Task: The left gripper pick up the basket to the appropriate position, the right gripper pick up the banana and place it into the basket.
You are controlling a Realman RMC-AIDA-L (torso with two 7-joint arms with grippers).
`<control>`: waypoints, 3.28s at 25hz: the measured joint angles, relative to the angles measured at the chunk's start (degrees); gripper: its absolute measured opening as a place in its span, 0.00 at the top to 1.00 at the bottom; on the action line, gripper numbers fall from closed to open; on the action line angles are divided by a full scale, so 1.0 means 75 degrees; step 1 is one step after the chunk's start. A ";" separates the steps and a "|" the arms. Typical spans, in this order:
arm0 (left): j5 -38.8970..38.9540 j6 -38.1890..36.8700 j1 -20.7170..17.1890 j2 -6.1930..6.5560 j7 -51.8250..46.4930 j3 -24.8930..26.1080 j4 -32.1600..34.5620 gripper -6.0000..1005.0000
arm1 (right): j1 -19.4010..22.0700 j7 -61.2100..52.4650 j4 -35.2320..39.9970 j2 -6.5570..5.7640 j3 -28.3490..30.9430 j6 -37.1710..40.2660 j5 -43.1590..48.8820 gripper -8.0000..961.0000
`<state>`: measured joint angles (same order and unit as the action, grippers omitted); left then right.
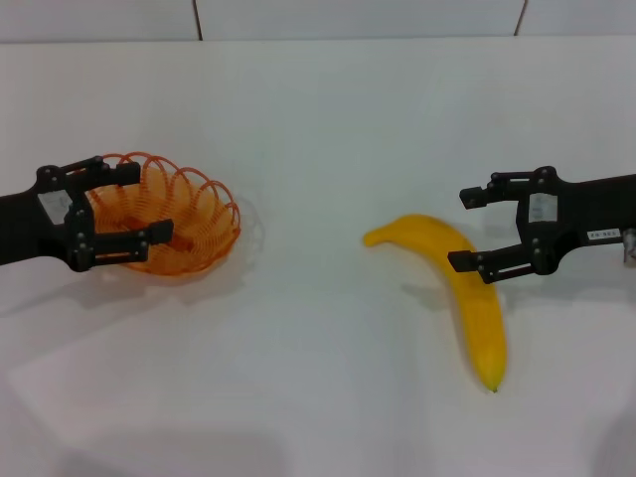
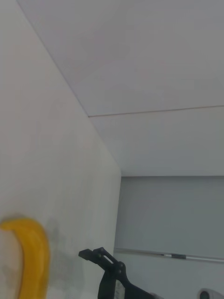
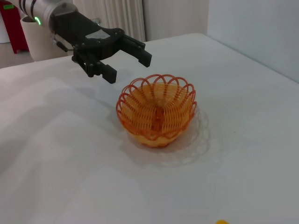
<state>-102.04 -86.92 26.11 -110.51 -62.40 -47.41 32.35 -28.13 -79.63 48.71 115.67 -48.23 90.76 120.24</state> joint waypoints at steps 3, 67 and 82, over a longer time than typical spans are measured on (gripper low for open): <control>0.0000 0.0007 0.0000 -0.0017 0.0002 0.0018 0.0000 0.13 | 0.0000 0.0000 -0.0002 0.0000 -0.0009 -0.0007 0.0007 0.09; -0.5532 0.2576 0.1790 -0.0155 -0.6960 0.0566 0.1318 0.18 | -0.0085 -0.0015 -0.0037 0.0023 -0.0124 -0.0042 0.0104 0.09; -0.5555 0.3017 0.1851 -0.0440 -0.6572 0.0543 0.1230 0.19 | -0.0096 -0.0105 -0.0037 0.0023 -0.0183 -0.0019 0.0104 0.09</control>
<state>-143.70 -64.30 39.99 -113.81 -111.68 -43.34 41.57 -28.84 -80.42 48.43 115.84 -49.60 90.61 121.02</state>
